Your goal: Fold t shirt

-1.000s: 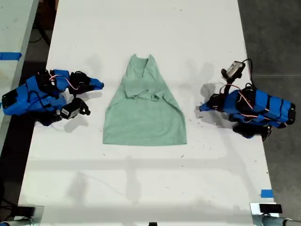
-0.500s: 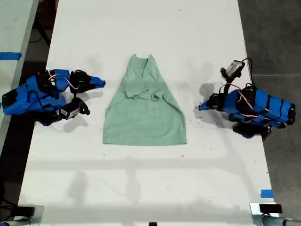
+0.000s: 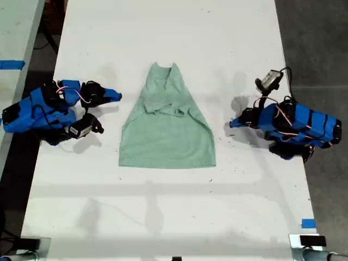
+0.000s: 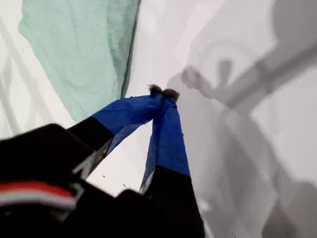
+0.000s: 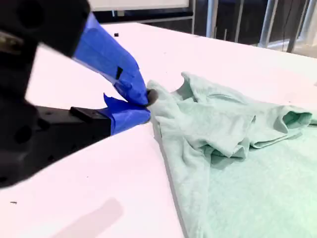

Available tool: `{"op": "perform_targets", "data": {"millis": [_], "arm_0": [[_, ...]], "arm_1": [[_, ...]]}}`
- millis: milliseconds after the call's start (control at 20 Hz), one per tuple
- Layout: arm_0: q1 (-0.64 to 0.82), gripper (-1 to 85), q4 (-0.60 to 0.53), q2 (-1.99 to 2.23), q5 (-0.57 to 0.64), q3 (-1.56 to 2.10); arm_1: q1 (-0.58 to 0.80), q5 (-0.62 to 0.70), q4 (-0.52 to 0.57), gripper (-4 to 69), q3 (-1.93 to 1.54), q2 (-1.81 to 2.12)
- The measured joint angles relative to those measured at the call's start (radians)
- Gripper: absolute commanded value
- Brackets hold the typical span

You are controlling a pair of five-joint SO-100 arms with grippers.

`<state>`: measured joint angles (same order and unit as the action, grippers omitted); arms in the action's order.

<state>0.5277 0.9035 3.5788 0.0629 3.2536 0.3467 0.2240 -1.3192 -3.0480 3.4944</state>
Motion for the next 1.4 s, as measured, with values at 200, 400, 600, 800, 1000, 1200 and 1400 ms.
{"op": "perform_targets", "data": {"millis": [200, 400, 600, 800, 1000, 1200, 1400], "arm_0": [[-0.011, -0.3, 0.000, 0.000, 0.000, 0.000], [-0.011, -0.3, 0.000, 0.000, 0.000, 0.000], [-0.009, -0.3, 0.009, 0.000, 0.000, 0.000], [0.003, -0.3, 0.011, 0.000, 0.000, 0.000], [0.009, -0.3, 0.018, 0.000, -0.008, 0.000], [0.049, -0.3, 0.031, 0.000, -0.008, 0.000], [0.092, -0.3, 0.043, 0.000, 0.002, 0.000]], "arm_1": [[0.000, -0.011, 0.000, -1.4, 0.000, 0.000], [0.000, -0.011, -0.002, -1.4, 0.000, 0.000], [0.008, -0.014, -0.002, -1.4, 0.000, 0.000], [0.035, -0.014, -0.002, -1.3, 0.000, 0.000], [0.031, -0.018, -0.002, -1.3, 0.000, 0.000], [-0.002, -0.020, -0.002, -1.3, 0.000, 0.000], [-0.008, -0.031, -0.002, -1.3, 0.000, 0.000]]}}
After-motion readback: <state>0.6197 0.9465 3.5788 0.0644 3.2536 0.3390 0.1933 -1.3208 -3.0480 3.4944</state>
